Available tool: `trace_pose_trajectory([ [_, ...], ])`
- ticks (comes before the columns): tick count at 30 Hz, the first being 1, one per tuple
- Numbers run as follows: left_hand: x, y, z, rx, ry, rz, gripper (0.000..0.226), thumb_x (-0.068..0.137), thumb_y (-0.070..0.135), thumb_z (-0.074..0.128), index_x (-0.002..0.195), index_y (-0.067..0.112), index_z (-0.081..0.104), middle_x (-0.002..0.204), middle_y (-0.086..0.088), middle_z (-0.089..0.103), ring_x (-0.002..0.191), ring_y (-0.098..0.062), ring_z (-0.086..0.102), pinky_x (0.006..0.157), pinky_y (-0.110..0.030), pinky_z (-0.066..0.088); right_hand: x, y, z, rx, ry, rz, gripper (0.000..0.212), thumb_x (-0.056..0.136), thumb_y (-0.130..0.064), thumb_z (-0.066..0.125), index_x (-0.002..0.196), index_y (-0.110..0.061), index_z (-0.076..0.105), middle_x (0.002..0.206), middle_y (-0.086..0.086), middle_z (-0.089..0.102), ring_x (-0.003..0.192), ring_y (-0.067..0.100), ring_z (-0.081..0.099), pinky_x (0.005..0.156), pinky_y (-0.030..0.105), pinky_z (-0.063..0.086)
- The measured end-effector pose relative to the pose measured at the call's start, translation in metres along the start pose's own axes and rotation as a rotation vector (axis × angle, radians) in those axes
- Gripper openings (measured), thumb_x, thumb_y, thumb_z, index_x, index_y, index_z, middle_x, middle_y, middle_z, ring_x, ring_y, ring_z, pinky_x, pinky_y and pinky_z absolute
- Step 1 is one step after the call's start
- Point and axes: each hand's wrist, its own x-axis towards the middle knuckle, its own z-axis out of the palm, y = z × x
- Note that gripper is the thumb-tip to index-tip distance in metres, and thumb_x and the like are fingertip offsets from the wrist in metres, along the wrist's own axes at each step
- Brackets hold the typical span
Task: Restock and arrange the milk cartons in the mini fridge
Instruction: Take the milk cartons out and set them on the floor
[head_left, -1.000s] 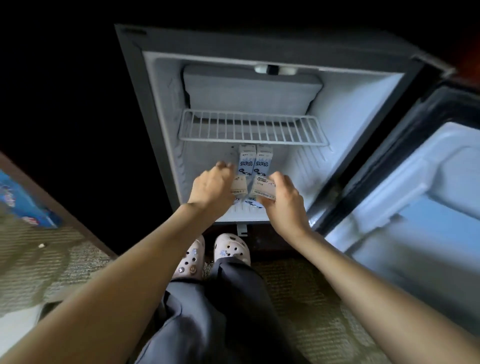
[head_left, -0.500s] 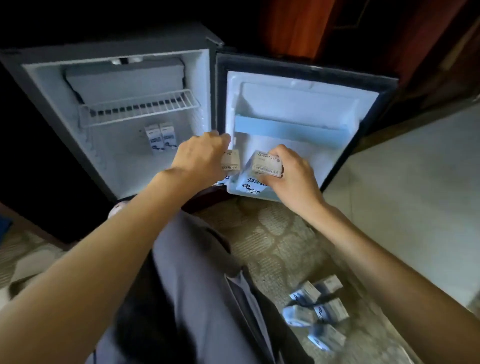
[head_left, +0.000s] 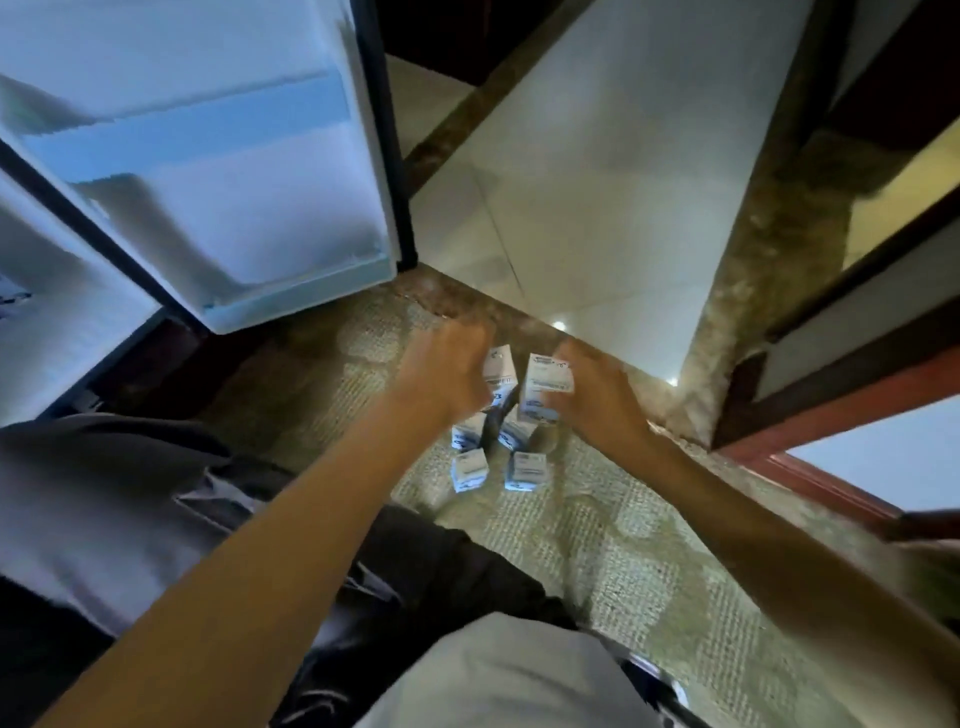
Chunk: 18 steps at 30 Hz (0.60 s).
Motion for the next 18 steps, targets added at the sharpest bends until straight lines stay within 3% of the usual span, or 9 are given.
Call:
trace_pose_trajectory([
  [5, 0.016, 0.028, 0.031, 0.004, -0.160, -0.003, 0.052, 0.081, 0.025, 0.067, 0.127, 0.015, 0.045, 0.126, -0.009, 0.053, 0.117, -0.027, 0.051, 0.089, -0.034, 0.044, -0.008, 0.078, 0.028, -0.048, 0.016, 0.228, 0.050, 0.084, -0.008, 0.063, 0.130, -0.012, 0.043, 0.120, 0.016, 0.055, 0.106, 0.033, 0.059, 0.081, 0.038, 0.051],
  [8, 0.020, 0.034, 0.045, -0.002, -0.193, -0.018, 0.050, 0.082, 0.027, 0.067, 0.125, 0.013, 0.046, 0.125, -0.010, 0.053, 0.115, -0.027, 0.053, 0.081, -0.032, 0.041, -0.008, 0.109, 0.050, -0.077, -0.027, 0.340, 0.045, 0.086, -0.006, 0.057, 0.129, -0.009, 0.041, 0.118, 0.019, 0.052, 0.104, 0.038, 0.057, 0.081, 0.041, 0.049],
  [11, 0.017, 0.034, 0.057, 0.012, -0.212, -0.005, 0.053, 0.084, 0.028, 0.065, 0.130, 0.015, 0.042, 0.125, -0.010, 0.053, 0.115, -0.028, 0.054, 0.094, -0.039, 0.044, -0.006, 0.128, 0.077, -0.061, -0.098, 0.392, 0.046, 0.085, 0.000, 0.053, 0.129, -0.006, 0.040, 0.118, 0.021, 0.052, 0.106, 0.040, 0.056, 0.084, 0.043, 0.048],
  [14, 0.014, 0.032, 0.068, -0.025, -0.213, -0.005, 0.049, 0.082, 0.022, 0.067, 0.126, 0.014, 0.047, 0.119, -0.009, 0.057, 0.106, -0.026, 0.059, 0.086, -0.035, 0.051, -0.001, 0.136, 0.103, -0.056, -0.180, 0.409, 0.051, 0.085, 0.003, 0.052, 0.134, -0.003, 0.036, 0.121, 0.024, 0.052, 0.110, 0.042, 0.055, 0.087, 0.044, 0.047],
  [18, 0.011, 0.032, 0.081, -0.066, -0.239, -0.018, 0.045, 0.082, 0.020, 0.067, 0.121, 0.011, 0.047, 0.117, -0.009, 0.055, 0.105, -0.026, 0.058, 0.082, -0.033, 0.048, 0.000, 0.142, 0.131, -0.018, -0.209, 0.452, 0.044, 0.090, 0.001, 0.045, 0.133, -0.001, 0.040, 0.120, 0.024, 0.054, 0.111, 0.039, 0.056, 0.090, 0.043, 0.047],
])
